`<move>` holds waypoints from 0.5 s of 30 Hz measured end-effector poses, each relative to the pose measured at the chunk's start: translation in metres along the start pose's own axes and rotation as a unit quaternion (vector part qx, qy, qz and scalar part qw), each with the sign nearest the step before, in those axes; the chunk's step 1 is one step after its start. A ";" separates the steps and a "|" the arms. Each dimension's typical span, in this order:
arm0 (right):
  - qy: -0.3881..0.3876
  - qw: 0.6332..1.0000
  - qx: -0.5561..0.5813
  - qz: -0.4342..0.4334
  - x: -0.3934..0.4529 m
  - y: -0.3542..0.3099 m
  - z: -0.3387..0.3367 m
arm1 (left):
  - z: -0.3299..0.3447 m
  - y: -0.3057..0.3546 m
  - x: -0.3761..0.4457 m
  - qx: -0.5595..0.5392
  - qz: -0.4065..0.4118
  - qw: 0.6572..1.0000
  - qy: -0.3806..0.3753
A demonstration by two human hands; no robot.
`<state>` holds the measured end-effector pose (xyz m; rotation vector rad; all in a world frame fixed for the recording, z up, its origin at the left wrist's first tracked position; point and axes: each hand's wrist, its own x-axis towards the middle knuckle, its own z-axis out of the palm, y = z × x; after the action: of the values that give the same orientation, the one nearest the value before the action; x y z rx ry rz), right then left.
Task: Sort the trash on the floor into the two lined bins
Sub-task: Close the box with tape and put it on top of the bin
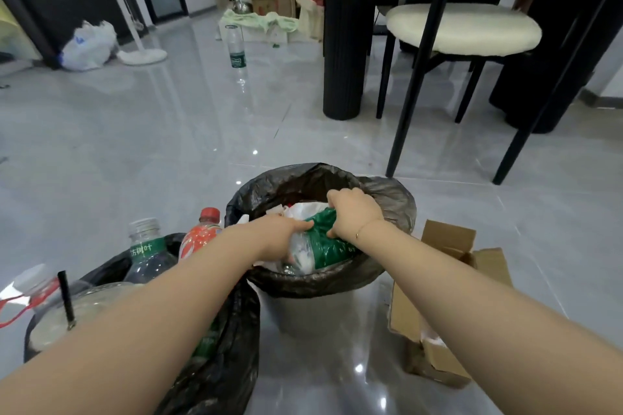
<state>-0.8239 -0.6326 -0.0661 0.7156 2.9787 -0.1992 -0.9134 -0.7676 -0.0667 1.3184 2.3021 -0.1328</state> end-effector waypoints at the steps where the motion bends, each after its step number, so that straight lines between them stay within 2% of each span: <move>1: -0.001 1.000 -0.014 -0.005 0.001 0.001 0.004 | 0.000 0.004 0.005 0.019 -0.006 1.000 -0.010; 3: 0.003 0.999 -0.030 -0.017 0.002 0.000 0.008 | 0.003 0.006 0.012 0.050 -0.013 0.999 -0.017; 5: -0.005 0.999 -0.025 -0.021 0.004 0.000 0.010 | 0.010 0.001 0.020 0.031 -0.032 0.998 -0.034; 8: -0.041 0.999 -0.013 -0.029 0.007 -0.002 0.013 | 0.020 -0.011 0.028 -0.037 -0.065 0.996 -0.055; 15: -0.126 0.991 -0.001 -0.043 0.018 -0.003 0.023 | 0.030 -0.009 0.043 -0.020 -0.106 0.991 -0.077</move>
<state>-0.8406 -0.6300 -0.0905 0.5191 2.7687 -0.2699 -0.9283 -0.7480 -0.1140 1.0051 2.2932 -0.2488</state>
